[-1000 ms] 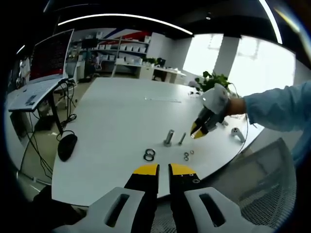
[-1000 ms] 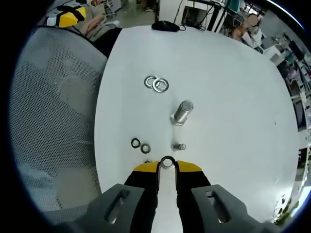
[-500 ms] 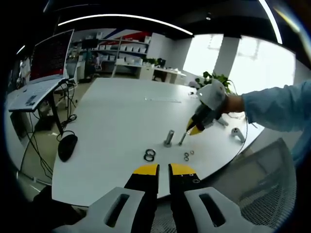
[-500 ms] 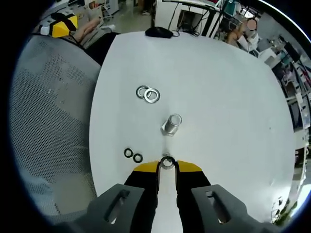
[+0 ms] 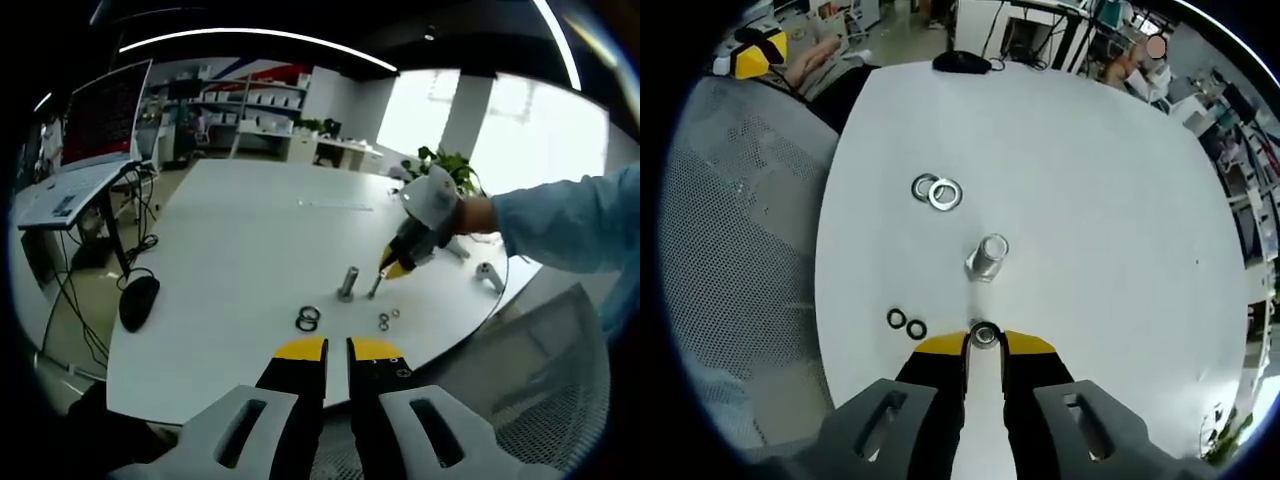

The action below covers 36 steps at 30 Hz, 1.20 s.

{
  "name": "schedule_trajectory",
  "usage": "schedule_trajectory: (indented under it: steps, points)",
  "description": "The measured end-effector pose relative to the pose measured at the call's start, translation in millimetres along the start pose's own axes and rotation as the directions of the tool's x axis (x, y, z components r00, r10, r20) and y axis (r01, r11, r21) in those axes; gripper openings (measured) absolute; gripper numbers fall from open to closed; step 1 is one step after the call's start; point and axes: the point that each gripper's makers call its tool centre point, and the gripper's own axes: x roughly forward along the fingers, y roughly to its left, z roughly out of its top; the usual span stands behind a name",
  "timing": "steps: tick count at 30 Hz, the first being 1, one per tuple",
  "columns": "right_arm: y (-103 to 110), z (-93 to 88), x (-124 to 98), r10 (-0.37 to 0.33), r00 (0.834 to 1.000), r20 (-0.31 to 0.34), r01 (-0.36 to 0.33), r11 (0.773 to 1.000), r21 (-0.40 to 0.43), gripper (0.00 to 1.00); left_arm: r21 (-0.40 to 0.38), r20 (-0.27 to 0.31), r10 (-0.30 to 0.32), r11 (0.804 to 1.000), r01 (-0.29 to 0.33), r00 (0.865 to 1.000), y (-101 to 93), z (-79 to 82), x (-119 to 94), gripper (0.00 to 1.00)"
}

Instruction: Place the washer onto the threaded stud by aligning its center hole with the stud, sliding it down to the base, and recovering from edge contact or off-axis alignment until the washer reaches the visible bottom stop.

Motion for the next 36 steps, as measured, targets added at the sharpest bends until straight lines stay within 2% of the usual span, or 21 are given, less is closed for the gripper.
schedule_trajectory:
  steps: [10, 20, 36]
  points:
    - [0.5, -2.4, 5.9, 0.010, 1.000, -0.001, -0.010, 1.000, 0.009, 0.14, -0.003, 0.001, 0.003, 1.000, -0.003, 1.000, 0.7, 0.0, 0.2, 0.05]
    - [2.5, -7.7, 21.0, 0.029, 0.999, -0.023, -0.029, 1.000, 0.006, 0.14, -0.006, -0.002, 0.005, 1.000, -0.005, 1.000, 1.6, -0.5, 0.5, 0.05]
    - [17.1, -24.1, 42.8, 0.072, 0.995, -0.067, -0.071, 0.997, 0.024, 0.14, -0.006, -0.012, 0.002, 1.000, -0.002, 1.000, 1.3, -2.1, 0.9, 0.05]
